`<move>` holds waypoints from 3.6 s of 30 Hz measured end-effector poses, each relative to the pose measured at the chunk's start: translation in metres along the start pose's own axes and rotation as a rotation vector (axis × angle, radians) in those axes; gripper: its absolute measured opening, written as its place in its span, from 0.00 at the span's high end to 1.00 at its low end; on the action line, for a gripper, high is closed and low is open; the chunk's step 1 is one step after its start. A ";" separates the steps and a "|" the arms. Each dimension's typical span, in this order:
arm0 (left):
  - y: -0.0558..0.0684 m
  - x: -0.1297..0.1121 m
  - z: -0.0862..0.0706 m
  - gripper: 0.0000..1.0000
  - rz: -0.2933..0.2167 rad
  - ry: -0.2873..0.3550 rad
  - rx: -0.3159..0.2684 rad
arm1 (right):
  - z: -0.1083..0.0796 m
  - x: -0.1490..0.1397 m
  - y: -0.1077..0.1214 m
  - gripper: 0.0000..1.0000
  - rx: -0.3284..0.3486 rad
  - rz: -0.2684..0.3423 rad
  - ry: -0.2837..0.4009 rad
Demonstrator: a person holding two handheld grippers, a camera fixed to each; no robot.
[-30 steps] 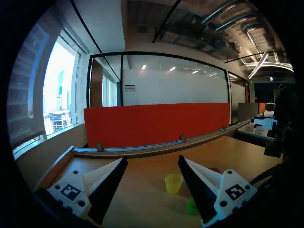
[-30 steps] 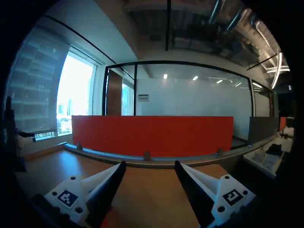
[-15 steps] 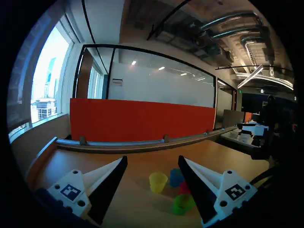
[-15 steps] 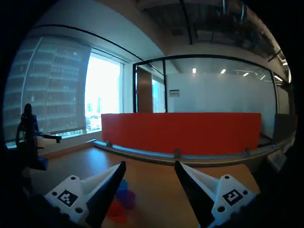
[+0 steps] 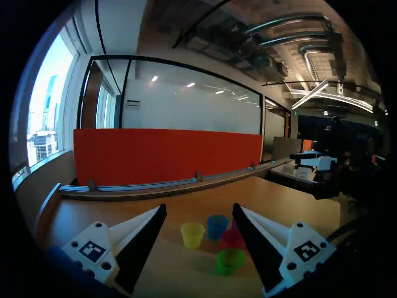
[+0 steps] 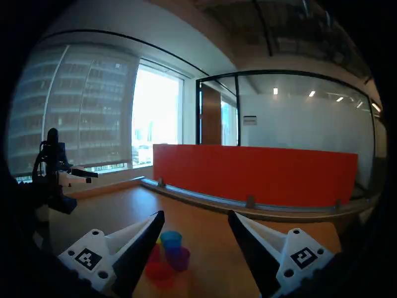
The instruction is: Pour water
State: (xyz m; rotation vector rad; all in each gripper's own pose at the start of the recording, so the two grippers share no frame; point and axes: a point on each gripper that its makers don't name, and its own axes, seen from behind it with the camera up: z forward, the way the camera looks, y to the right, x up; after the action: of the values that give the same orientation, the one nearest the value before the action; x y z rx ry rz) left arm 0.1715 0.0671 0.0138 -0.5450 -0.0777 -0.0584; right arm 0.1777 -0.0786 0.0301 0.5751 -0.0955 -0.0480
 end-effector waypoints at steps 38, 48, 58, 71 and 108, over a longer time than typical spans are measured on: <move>0.061 -0.150 0.028 0.00 0.140 -0.430 -0.336 | 0.048 -0.035 -0.015 0.01 0.159 -0.119 -0.224; 0.067 -0.180 0.035 0.01 0.151 -0.495 -0.373 | 0.063 -0.044 -0.015 0.01 0.175 -0.129 -0.245; 0.071 -0.210 0.044 0.00 0.163 -0.567 -0.396 | 0.074 -0.051 -0.017 0.01 0.187 -0.131 -0.257; 0.081 -0.232 0.063 0.00 0.159 -0.590 -0.413 | 0.087 -0.061 -0.020 0.00 0.199 -0.141 -0.273; 0.094 -0.237 0.092 0.12 0.172 -0.562 -0.430 | 0.101 -0.078 -0.013 0.00 0.196 -0.132 -0.297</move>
State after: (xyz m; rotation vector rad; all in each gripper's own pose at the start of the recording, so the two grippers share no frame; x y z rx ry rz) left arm -0.0631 0.2032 0.0226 -0.9845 -0.5752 0.2540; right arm 0.0894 -0.1388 0.1015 0.7672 -0.3544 -0.2545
